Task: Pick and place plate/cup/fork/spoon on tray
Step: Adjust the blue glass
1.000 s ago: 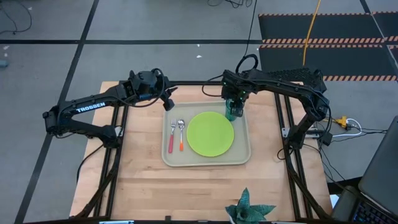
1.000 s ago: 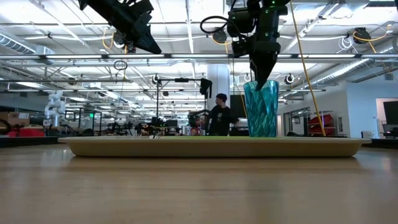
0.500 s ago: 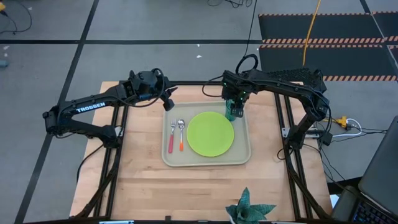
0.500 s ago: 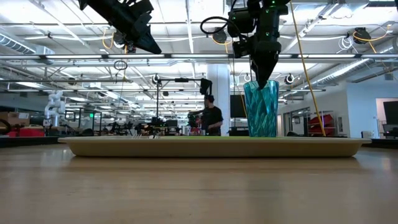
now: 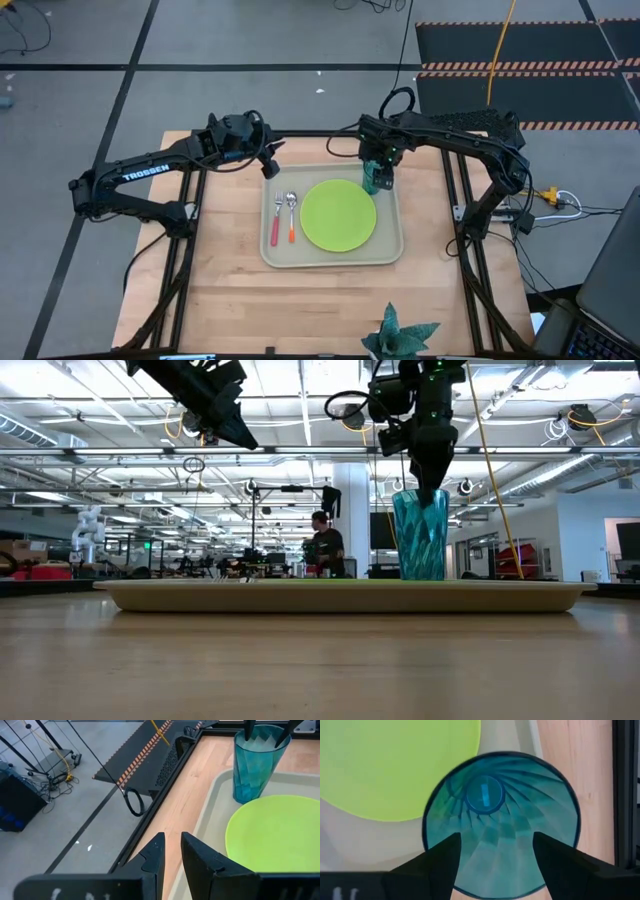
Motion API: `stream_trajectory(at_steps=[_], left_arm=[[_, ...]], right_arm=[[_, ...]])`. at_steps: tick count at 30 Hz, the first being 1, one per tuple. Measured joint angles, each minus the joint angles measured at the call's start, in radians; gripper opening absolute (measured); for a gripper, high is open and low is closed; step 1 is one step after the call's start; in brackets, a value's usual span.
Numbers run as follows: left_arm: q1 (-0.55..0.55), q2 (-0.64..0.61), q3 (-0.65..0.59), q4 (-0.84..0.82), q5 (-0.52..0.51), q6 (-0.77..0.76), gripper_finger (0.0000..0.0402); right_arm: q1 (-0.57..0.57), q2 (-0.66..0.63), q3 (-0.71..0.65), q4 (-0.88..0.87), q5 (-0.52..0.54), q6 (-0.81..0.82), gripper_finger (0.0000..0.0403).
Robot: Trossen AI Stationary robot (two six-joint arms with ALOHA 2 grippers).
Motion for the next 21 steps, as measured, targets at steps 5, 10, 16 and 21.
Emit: stream_trajectory(at_steps=[5, 10, 16, 21], left_arm=[[0.000, 0.000, 0.000, 0.000, 0.001, 0.000, 0.0067], [0.000, 0.000, 0.000, 0.000, 0.002, 0.000, 0.0067], [0.000, 0.000, 0.000, 0.000, 0.004, 0.000, 0.0067], [0.000, 0.000, 0.000, -0.005, 0.004, 0.001, 0.0067]], right_arm=[[0.000, 0.000, 0.000, -0.010, 0.002, 0.001, 0.0263], [0.000, 0.000, 0.000, -0.010, 0.050, 0.016, 0.0292], [0.000, 0.000, 0.000, -0.009, 0.051, 0.019, 0.0314], [0.000, 0.000, 0.000, -0.010, 0.061, 0.019, 0.0315]])
